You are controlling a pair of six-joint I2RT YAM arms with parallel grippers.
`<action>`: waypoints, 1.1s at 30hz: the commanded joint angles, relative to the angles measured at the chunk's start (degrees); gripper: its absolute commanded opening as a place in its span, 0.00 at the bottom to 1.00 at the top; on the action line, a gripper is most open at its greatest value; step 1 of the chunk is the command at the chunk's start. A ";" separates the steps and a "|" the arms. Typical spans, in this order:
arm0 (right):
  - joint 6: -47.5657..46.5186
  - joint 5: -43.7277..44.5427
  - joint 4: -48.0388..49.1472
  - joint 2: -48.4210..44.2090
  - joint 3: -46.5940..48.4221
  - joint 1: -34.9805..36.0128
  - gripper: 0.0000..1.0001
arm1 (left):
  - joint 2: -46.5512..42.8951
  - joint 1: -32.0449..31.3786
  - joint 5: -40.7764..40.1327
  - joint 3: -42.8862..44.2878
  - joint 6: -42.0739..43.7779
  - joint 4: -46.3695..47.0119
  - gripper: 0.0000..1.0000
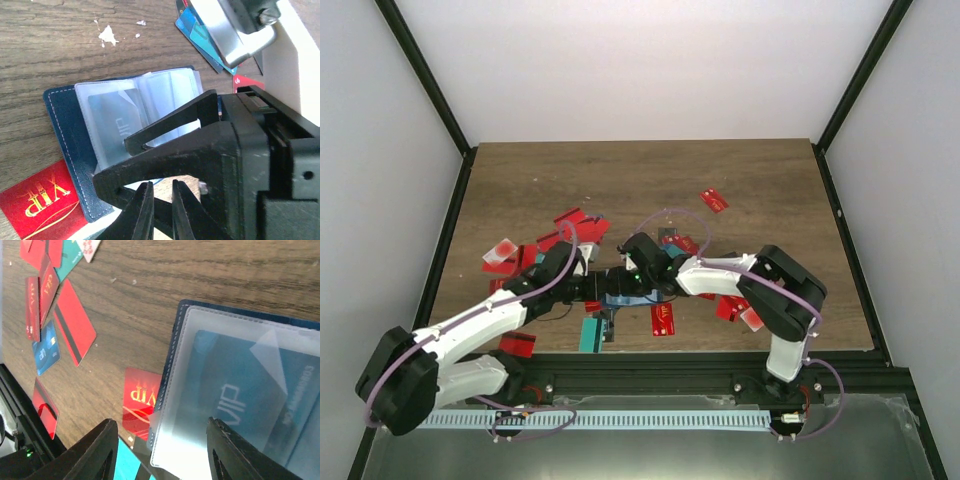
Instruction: Put the credit cards into the card holder
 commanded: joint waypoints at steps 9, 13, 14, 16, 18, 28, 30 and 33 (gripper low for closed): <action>-6.64 9.26 -12.12 -15.80 1.73 -0.15 0.53 | -5.94 -0.15 -0.20 3.46 -0.30 -4.16 0.16; -6.66 13.40 -15.56 -22.13 -3.26 -2.57 0.54 | -5.95 -1.11 0.75 3.77 -0.24 -4.04 0.18; -6.48 12.86 -15.27 -23.62 -4.97 -3.44 0.55 | -5.51 -1.47 0.76 3.98 -0.07 -3.92 0.19; -6.13 10.69 -13.68 -26.24 -8.50 -4.87 0.55 | -3.78 -2.48 0.59 4.78 0.02 -3.75 0.19; -6.08 8.30 -12.50 -28.05 -11.05 -6.00 0.56 | -1.27 -3.67 0.44 5.98 0.12 -3.36 0.19; -6.22 11.70 -18.69 -36.74 -19.79 -16.45 0.64 | 12.89 -11.83 -2.15 14.39 0.57 -0.97 0.21; -5.72 15.70 -21.65 -38.29 -20.48 -18.71 0.73 | 16.32 -13.01 -1.78 16.94 1.28 0.09 0.24; -5.33 18.88 -22.56 -40.62 -22.56 -23.86 0.86 | 23.11 -13.98 -1.15 21.56 2.71 0.82 0.27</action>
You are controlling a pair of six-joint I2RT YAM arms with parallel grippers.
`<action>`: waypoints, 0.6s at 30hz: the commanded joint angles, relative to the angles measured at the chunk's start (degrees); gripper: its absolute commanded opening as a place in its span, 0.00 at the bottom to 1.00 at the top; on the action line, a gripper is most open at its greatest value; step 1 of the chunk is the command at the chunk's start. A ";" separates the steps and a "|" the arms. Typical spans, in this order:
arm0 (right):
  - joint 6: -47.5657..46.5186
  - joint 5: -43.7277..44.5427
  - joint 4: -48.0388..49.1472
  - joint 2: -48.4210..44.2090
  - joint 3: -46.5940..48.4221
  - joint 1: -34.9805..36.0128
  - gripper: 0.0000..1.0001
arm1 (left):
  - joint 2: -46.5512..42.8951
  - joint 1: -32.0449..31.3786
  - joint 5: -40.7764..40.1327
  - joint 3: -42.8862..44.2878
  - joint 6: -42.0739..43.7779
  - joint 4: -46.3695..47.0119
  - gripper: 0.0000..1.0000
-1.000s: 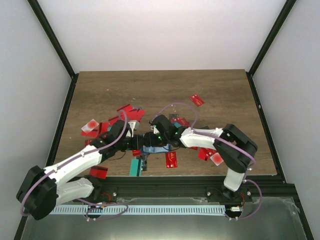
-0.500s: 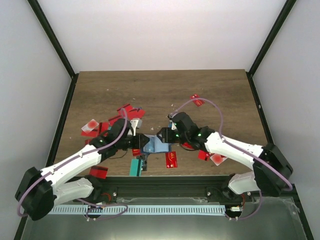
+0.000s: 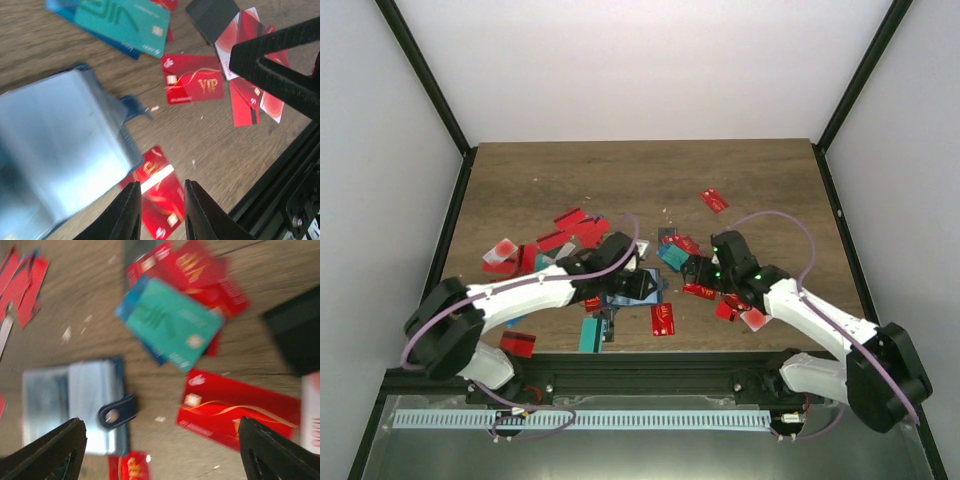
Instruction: Put the credit cards into the card holder
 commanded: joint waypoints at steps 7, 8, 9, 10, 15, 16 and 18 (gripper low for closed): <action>-0.98 1.81 2.24 -2.85 -4.01 -19.40 0.89 | 21.39 -1.16 3.53 19.28 5.56 2.42 0.30; -1.66 -0.12 3.92 -2.31 -4.04 -20.91 0.88 | 23.57 -1.20 2.72 21.83 6.19 1.13 0.30; -2.54 -2.42 5.49 -1.24 -3.84 -22.23 0.88 | 25.58 -1.12 1.95 24.36 6.75 -0.23 0.30; -3.45 -4.73 7.52 -0.29 -3.67 -22.77 0.88 | 27.63 -0.99 1.02 27.93 7.36 -1.86 0.31; -7.29 -18.01 14.00 7.34 -0.65 -23.56 0.86 | 34.49 0.35 -3.67 36.58 7.42 -8.83 0.33; -7.74 -20.11 15.06 9.08 -0.18 -23.53 0.85 | 35.18 0.71 -4.46 37.38 7.27 -9.54 0.33; -8.39 -23.43 16.75 12.33 0.80 -23.52 0.84 | 36.17 1.55 -6.42 38.35 7.23 -10.63 0.33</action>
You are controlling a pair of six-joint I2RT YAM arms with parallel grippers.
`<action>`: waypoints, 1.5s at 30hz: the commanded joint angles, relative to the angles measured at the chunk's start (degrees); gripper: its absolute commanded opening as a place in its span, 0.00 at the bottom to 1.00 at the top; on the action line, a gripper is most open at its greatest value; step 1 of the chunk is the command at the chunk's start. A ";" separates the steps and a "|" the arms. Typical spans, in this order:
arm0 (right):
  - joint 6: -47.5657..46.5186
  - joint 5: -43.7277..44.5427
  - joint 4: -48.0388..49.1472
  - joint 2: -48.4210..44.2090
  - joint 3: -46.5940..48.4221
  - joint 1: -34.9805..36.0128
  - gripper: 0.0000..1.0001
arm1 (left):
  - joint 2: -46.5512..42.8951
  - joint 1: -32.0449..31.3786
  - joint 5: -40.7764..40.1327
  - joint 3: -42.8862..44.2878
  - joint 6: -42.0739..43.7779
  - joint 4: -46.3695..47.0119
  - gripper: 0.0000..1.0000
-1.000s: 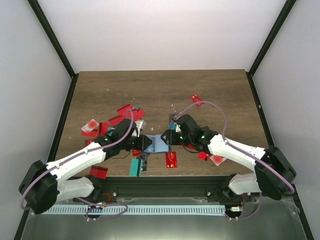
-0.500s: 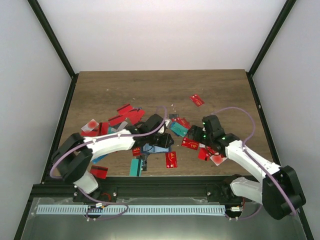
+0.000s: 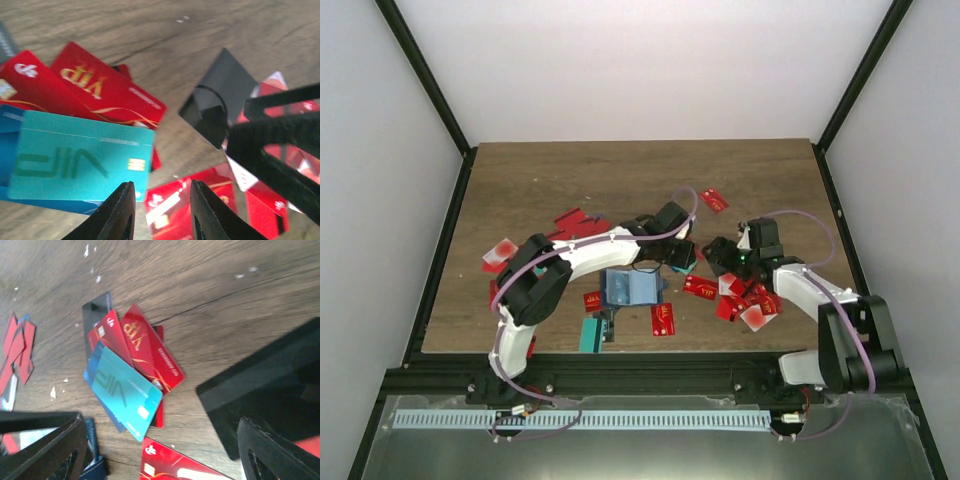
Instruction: Put the credit cards into the card holder
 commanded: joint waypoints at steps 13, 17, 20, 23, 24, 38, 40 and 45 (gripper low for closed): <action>4.32 -23.00 16.62 15.48 0.54 -0.40 0.74 | 9.95 7.11 -1.54 8.50 7.52 -5.79 0.32; 6.68 -23.27 17.33 17.06 -0.20 -0.29 0.73 | 12.47 7.29 -1.50 9.85 7.63 -7.10 0.32; 8.26 -23.69 17.92 19.23 -0.32 -0.24 0.73 | 13.00 7.26 -1.33 9.24 7.37 -7.21 0.32; 9.46 -23.73 18.54 21.33 -0.39 -0.09 0.73 | 12.99 7.25 0.29 7.82 7.21 -6.85 0.32; 9.90 -23.96 18.89 22.00 -0.36 -0.09 0.73 | 12.81 7.32 0.90 7.19 7.06 -6.61 0.32; 15.21 -30.14 31.96 23.83 -2.51 -0.09 0.68 | 7.76 6.74 12.61 -7.51 1.28 3.11 0.32; 15.71 -31.30 33.50 23.18 -2.81 -0.07 0.66 | 7.08 6.71 14.16 -8.99 0.43 4.55 0.32; 15.28 -32.26 34.31 19.70 -2.99 -0.09 0.63 | 5.82 6.38 17.16 -11.46 -1.34 7.85 0.32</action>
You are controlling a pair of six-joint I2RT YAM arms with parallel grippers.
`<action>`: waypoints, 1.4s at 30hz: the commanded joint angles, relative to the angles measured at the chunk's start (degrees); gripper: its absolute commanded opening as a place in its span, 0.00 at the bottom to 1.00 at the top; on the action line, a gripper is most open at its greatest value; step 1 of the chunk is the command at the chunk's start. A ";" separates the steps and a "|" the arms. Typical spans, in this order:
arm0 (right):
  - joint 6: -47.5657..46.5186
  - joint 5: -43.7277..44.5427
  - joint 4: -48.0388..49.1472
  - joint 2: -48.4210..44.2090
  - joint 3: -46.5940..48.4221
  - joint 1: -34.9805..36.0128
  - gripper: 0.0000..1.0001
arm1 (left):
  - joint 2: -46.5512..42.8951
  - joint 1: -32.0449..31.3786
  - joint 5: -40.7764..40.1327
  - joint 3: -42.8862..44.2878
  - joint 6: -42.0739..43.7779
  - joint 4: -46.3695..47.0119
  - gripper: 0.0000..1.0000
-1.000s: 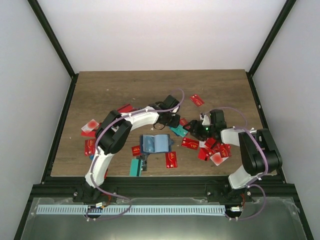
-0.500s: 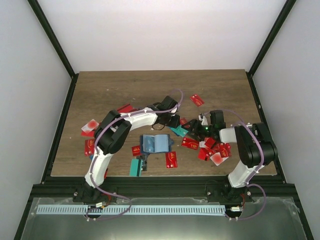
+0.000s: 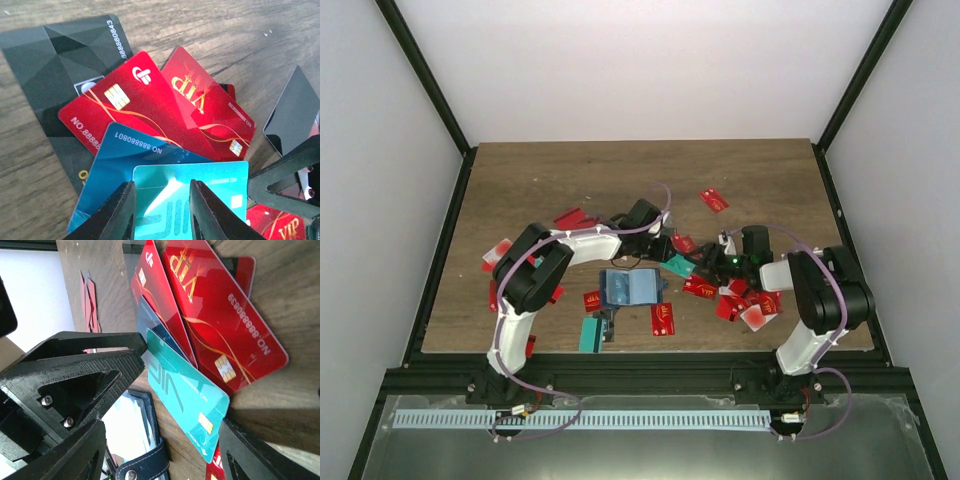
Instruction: Put the credit cards into the card holder
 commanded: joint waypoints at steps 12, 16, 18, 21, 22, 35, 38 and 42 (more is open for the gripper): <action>2.20 -7.05 9.62 -7.00 -2.09 0.61 0.57 | 2.30 -2.76 12.44 -4.02 -4.54 -0.83 0.31; 1.80 -5.62 11.04 -5.71 -2.35 0.70 0.56 | 2.19 -2.71 13.05 -4.11 -4.61 -0.43 0.32; 2.57 -6.17 13.64 -4.21 -2.64 0.81 0.55 | 2.36 -2.76 13.56 -4.10 -4.78 -0.01 0.32; 1.54 -5.20 13.18 -2.57 -1.96 1.42 0.54 | 2.73 -2.76 14.21 -4.11 -5.02 0.39 0.31; 0.74 -4.46 11.75 -2.29 -1.59 1.67 0.54 | 2.80 -2.72 14.35 -4.10 -5.05 0.50 0.31; -7.75 4.17 -3.78 -6.46 1.59 2.85 0.50 | 0.36 -2.46 14.19 -4.31 -3.85 0.91 0.29; -14.08 10.67 -15.28 -11.50 3.02 3.02 0.51 | -2.21 -2.50 12.73 -4.04 -2.06 -1.02 0.29; -19.82 14.32 -24.40 -16.17 3.40 4.72 0.52 | -5.57 -2.90 11.33 -4.47 0.03 -2.23 0.30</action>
